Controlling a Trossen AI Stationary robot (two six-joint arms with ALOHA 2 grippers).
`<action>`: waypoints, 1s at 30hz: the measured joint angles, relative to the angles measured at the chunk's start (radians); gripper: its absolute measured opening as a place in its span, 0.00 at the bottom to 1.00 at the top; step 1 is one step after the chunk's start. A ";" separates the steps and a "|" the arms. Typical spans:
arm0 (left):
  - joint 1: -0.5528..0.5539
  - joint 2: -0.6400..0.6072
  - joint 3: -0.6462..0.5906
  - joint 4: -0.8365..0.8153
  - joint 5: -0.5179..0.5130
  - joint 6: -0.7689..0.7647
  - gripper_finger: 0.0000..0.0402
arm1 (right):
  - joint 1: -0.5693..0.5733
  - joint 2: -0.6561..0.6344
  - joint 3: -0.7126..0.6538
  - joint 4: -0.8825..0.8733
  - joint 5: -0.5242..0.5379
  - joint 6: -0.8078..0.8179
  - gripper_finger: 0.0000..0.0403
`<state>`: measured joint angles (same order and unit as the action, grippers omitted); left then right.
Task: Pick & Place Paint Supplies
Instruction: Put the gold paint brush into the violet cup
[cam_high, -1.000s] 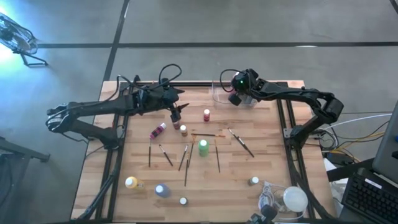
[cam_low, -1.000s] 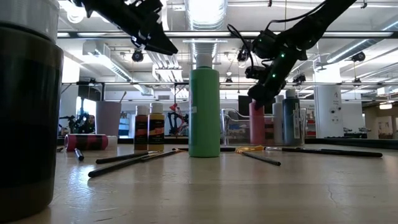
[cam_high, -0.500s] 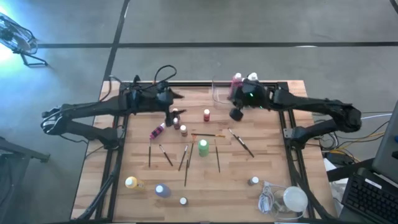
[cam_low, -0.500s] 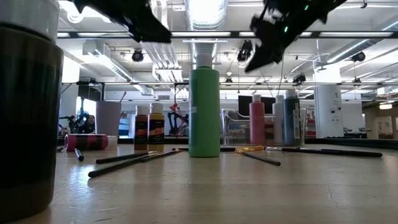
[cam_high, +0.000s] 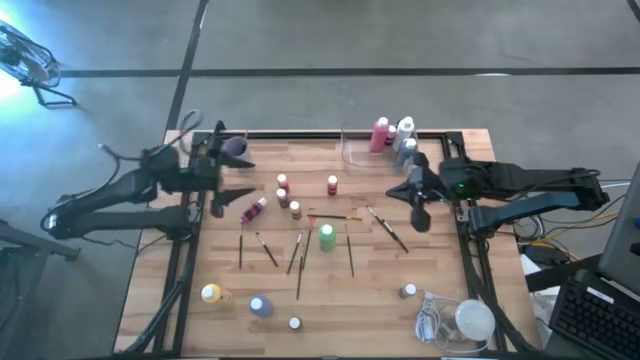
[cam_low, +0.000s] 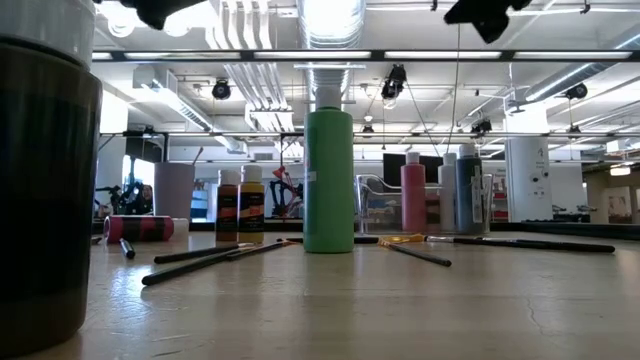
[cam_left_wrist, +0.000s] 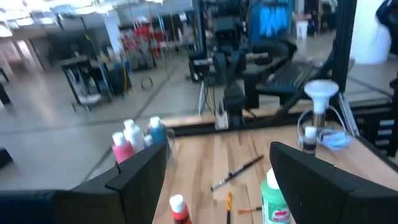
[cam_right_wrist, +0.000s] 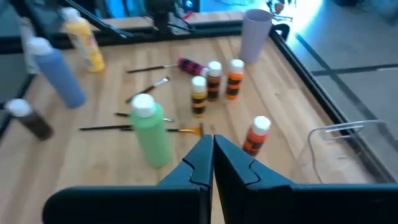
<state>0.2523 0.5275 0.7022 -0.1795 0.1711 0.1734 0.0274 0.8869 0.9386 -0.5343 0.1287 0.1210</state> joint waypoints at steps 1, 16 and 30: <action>0.000 -0.025 -0.009 -0.001 0.000 0.000 0.72 | 0.007 -0.014 0.000 -0.002 0.000 0.003 0.02; 0.000 -0.177 -0.133 -0.006 0.000 -0.046 0.72 | 0.014 -0.074 0.000 -0.009 0.001 0.000 0.02; 0.001 -0.172 -0.348 -0.016 0.000 -0.047 0.72 | 0.014 -0.020 0.000 -0.008 0.001 -0.001 0.02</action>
<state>0.2531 0.3553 0.3540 -0.1955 0.1707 0.1261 0.0414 0.8669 0.9382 -0.5427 0.1299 0.1204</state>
